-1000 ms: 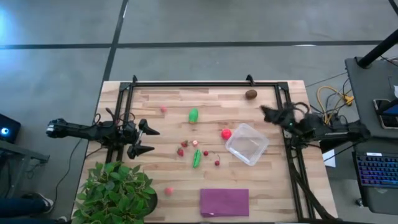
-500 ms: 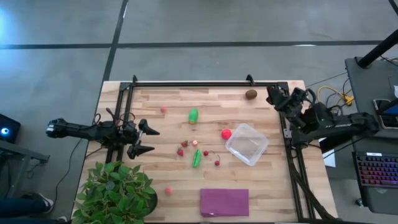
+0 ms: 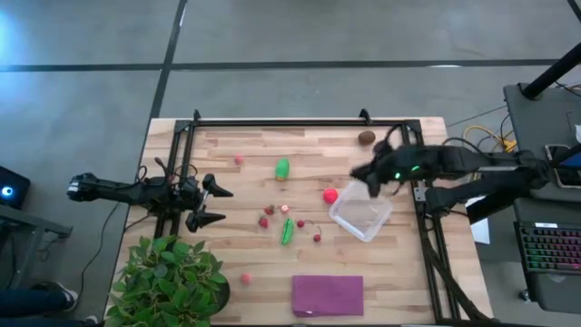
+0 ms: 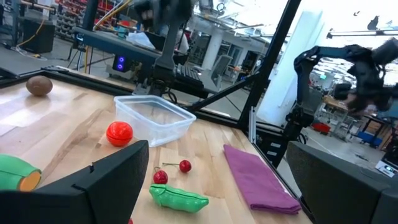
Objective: Pick and placing Produce into tupperware
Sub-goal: Put the left red cherry into the transparent bin
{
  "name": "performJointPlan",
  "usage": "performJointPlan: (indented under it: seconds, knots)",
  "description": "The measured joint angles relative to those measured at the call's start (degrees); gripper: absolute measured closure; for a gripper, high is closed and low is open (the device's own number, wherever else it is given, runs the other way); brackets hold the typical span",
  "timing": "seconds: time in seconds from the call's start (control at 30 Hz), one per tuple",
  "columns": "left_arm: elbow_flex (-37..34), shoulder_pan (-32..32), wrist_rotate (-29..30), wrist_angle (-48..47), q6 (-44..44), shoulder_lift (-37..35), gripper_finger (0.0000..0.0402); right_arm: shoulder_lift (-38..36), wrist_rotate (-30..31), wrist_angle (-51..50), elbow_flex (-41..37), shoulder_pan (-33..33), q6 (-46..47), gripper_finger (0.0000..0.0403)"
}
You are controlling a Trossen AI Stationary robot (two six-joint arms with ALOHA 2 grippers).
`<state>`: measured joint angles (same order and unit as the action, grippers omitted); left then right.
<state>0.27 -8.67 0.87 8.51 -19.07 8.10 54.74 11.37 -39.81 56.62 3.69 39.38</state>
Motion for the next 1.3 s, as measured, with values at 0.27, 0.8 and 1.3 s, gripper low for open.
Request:
performJointPlan:
  seconds: [0.27, 0.8, 1.3]
  knots:
    - [0.00, -0.02, 0.02, 0.00, -0.01, -0.08, 0.0035, 13.50, 5.37, -14.02, 8.74, 9.94, -12.68, 0.0231]
    - [0.00, -0.02, 0.02, 0.00, -0.01, -0.02, 0.0035, 34.17, 4.92, -3.22, 14.27, 17.63, -31.48, 0.0174]
    - [0.00, -0.02, 0.01, -0.02, -0.01, 0.04, 0.0035, 47.80, -3.79, 1.52, 14.49, 15.07, -18.74, 0.0179]
